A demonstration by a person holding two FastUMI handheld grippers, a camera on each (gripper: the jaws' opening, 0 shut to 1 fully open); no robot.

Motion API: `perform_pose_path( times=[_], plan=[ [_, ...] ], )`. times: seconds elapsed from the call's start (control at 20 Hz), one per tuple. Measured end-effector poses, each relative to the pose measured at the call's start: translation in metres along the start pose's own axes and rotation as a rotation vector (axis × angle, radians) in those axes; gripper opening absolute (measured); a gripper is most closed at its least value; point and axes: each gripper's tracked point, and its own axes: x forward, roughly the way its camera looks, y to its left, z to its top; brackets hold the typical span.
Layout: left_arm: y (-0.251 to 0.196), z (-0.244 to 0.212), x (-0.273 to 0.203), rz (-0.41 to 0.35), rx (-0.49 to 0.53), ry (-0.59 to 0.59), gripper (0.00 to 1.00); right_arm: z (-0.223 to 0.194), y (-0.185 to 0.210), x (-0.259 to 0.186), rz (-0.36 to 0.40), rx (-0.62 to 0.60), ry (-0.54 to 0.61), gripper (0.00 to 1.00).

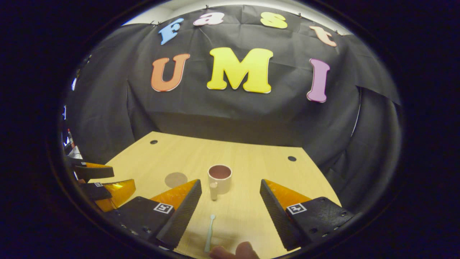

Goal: Put the toothbrush and toothpaste on the desktop into the cup, then pick up the cup and place it on the coaster on the desktop.

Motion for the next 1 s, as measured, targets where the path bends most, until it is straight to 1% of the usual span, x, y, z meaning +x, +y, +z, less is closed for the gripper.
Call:
perform_pose_path(
  times=[0.15, 0.3, 0.45, 0.6, 0.9, 1.0],
  plan=[
    [-0.004, -0.028, 0.006, -0.025, -0.027, 0.103, 0.98, -0.032, 0.002, 0.008, 0.012, 0.01, 0.11, 0.98],
    [-0.006, -0.061, 0.011, -0.033, -0.038, 0.239, 0.98, -0.061, 0.006, 0.009, 0.022, 0.022, 0.203, 0.98],
    [-0.012, -0.089, 0.017, -0.058, -0.028, 0.364, 0.98, -0.076, 0.01, 0.011, 0.028, 0.021, 0.274, 0.98],
    [-0.027, -0.108, 0.017, -0.096, -0.069, 0.509, 0.99, -0.097, 0.015, 0.012, 0.042, 0.003, 0.355, 0.98],
    [-0.058, -0.123, 0.015, -0.078, -0.049, 0.656, 0.99, -0.131, 0.026, 0.015, 0.07, -0.022, 0.524, 0.98],
    [-0.067, -0.133, 0.009, -0.052, -0.038, 0.71, 0.99, -0.144, 0.03, 0.015, 0.081, -0.026, 0.586, 0.98]
  ],
)
